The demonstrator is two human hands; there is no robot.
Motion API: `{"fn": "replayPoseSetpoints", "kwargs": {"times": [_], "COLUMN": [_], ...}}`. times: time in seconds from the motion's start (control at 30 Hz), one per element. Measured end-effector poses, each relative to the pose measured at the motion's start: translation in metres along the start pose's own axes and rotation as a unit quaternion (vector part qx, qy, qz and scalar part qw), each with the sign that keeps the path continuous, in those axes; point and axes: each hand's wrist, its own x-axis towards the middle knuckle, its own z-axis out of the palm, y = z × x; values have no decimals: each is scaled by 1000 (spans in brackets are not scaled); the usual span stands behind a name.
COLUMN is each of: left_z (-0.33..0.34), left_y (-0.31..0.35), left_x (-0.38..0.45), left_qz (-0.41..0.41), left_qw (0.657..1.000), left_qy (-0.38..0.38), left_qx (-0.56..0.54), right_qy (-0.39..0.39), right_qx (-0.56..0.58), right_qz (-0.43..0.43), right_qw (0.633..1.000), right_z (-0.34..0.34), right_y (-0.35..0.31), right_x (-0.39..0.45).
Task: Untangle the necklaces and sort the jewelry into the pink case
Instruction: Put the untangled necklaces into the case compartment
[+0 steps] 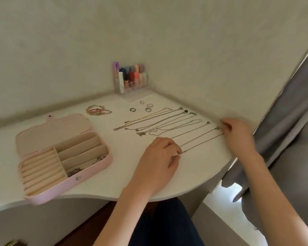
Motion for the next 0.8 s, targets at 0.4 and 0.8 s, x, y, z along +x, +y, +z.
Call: {"fn": "replayPoseSetpoints", "kwargs": {"times": [0.4, 0.8], "left_z": [3, 3], "left_y": [-2, -1], "left_x": [0, 16], "left_qz": [-23, -109], "left_qw": [1000, 984], "left_qy": [5, 39], "left_qx": [10, -134], "right_qy": [-26, -51], "right_qx": [96, 351], "right_qz": [-26, 32], "right_qw": [995, 935], "right_z": [14, -11], "right_y": [5, -17], "right_x": [10, 11]}}
